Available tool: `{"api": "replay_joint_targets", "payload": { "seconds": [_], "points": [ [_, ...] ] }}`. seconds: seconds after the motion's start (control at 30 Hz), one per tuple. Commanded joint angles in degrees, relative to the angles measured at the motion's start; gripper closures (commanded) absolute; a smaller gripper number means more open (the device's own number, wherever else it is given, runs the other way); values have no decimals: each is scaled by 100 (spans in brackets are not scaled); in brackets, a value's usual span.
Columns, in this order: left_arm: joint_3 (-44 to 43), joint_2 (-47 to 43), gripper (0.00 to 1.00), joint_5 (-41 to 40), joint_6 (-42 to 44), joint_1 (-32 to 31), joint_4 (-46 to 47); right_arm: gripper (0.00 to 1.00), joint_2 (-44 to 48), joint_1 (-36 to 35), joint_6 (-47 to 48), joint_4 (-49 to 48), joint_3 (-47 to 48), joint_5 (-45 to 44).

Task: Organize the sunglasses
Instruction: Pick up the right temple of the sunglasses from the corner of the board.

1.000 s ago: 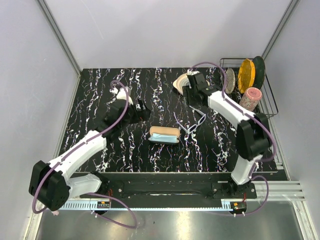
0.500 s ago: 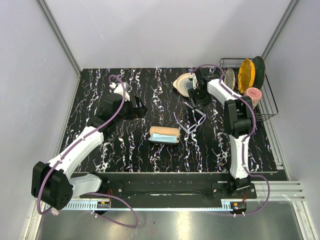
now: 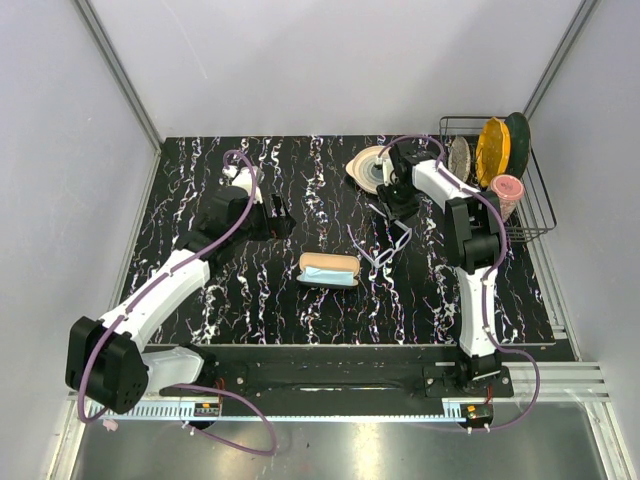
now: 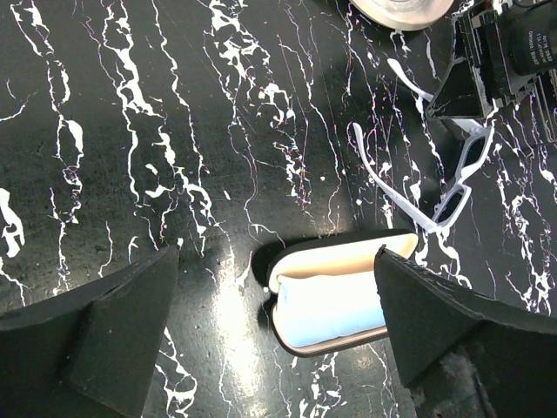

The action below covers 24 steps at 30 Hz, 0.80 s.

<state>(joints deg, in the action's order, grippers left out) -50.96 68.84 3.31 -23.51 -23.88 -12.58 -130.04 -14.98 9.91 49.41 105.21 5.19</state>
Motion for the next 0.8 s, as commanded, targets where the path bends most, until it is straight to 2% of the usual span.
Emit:
{"api": "replay_joint_targets", "payload": {
  "seconds": [0.0, 0.07, 0.1, 0.3, 0.33, 0.57, 0.77],
  "points": [
    [-283, -37, 1, 143, 162, 50, 107, 55, 14, 4, 28, -19, 18, -18],
    [-266, -64, 1, 117, 180, 50, 89, 61, 31, 13, 72, -54, -70, -62],
    [-274, -81, 1, 108, 189, 50, 80, 68, 83, 13, 98, -71, -105, -106],
    [-362, -151, 1, -6, 241, 76, -69, 93, 645, 13, 309, -422, -518, -352],
    [-379, -178, 1, -58, 259, 76, -113, 100, 751, 13, 327, -493, -641, -396],
    [-608, -353, 1, -146, 268, 103, -297, 100, 1796, 13, 433, -985, -1002, -659],
    [-1073, -468, 1, 169, 294, 103, -658, 100, 2983, -48, 284, -1336, -1379, -363]
  ]
}}
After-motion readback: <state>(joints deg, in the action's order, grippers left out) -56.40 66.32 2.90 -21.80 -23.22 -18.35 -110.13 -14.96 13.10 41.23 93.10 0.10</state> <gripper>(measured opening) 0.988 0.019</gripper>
